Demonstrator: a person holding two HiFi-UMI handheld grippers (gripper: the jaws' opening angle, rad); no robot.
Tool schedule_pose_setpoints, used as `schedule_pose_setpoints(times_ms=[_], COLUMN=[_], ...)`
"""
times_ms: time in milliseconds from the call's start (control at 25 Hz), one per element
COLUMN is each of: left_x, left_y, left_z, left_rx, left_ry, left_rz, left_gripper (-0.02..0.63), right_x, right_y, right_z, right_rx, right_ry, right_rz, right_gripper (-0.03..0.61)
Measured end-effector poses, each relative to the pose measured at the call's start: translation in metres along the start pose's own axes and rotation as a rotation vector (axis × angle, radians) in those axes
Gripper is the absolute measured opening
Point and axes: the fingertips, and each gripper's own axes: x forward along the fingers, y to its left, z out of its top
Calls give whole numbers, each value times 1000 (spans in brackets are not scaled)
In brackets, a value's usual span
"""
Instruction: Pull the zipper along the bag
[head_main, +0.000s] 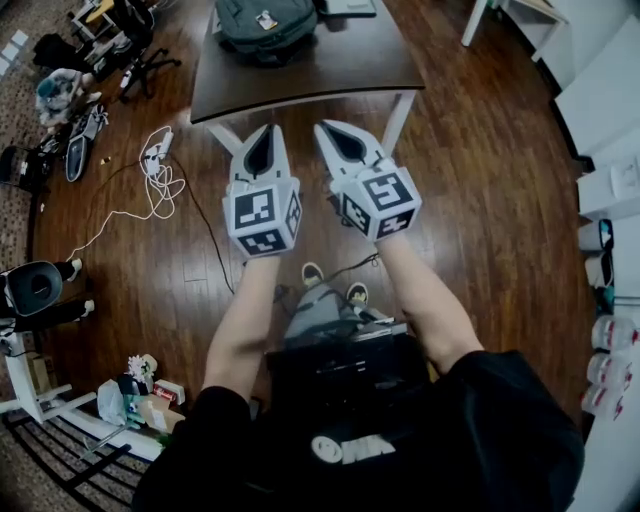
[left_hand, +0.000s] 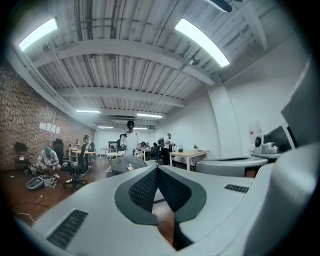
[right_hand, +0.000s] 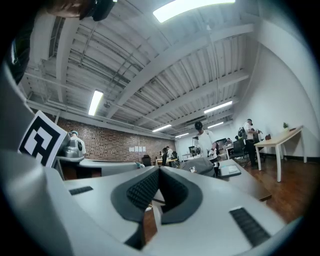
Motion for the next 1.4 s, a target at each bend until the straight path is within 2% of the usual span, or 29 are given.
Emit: schedule_pose_setpoints(times_ms=[280,400,480,960,1400], left_x=[23,29,34,34,37], left_y=[10,15,17,23,26], left_z=[31,45,52,42,34], left_rx=[-29,-53,-41,16,9], left_ry=[-65,-74,-76,-61,-44], left_rz=[71,63,54,12,4], left_gripper=[-8,-8,-8,-8,-8], right_x=[22,31,36,41,39], right_y=[-8,-9,-10,-3,-12], right_z=[20,35,43,29,24], right_rx=[11,9,-24,-76,-64], right_ry=[-41,-52,-55,-21,-8], right_rz=[-133,-165,-181,-165,-177], right_gripper=[11,11,12,11,12])
